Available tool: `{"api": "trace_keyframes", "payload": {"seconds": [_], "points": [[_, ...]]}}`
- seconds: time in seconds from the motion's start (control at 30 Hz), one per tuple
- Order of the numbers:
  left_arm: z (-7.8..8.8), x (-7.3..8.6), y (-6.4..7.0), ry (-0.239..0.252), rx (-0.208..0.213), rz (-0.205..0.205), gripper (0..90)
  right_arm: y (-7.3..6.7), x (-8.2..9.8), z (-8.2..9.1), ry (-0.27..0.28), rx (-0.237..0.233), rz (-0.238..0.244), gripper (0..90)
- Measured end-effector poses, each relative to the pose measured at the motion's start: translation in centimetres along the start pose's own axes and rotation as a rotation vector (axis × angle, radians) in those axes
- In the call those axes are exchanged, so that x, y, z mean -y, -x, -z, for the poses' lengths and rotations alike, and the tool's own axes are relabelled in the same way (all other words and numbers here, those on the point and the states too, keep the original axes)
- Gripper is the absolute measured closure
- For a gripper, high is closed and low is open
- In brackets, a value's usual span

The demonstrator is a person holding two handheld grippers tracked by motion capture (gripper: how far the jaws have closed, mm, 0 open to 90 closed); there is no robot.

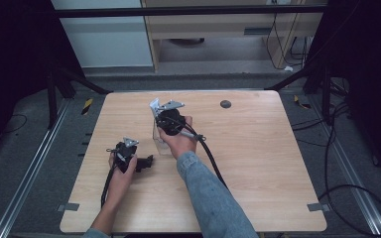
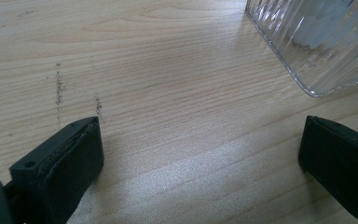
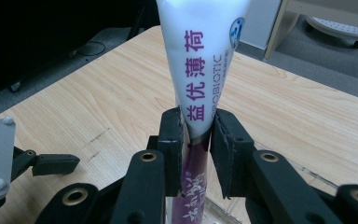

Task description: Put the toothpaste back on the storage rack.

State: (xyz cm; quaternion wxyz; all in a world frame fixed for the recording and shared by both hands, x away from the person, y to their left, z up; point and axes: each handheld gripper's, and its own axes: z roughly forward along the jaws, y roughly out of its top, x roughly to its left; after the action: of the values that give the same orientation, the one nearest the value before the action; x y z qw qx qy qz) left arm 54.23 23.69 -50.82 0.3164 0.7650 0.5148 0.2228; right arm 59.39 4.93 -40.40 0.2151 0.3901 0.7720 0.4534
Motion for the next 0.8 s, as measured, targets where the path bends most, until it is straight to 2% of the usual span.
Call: {"api": "trace_keyframes", "payload": {"seconds": [0.47, 0.8], "points": [[0.0, 0.0, 0.0, 0.0, 0.0, 0.0, 0.0, 0.3, 0.4, 0.8, 0.002, -0.008, -0.007, 69.2], [0.0, 0.0, 0.0, 0.001, 0.0, 0.001, 0.0, 0.2, 0.5, 1.1, -0.003, -0.011, -0.002, 69.4]]}}
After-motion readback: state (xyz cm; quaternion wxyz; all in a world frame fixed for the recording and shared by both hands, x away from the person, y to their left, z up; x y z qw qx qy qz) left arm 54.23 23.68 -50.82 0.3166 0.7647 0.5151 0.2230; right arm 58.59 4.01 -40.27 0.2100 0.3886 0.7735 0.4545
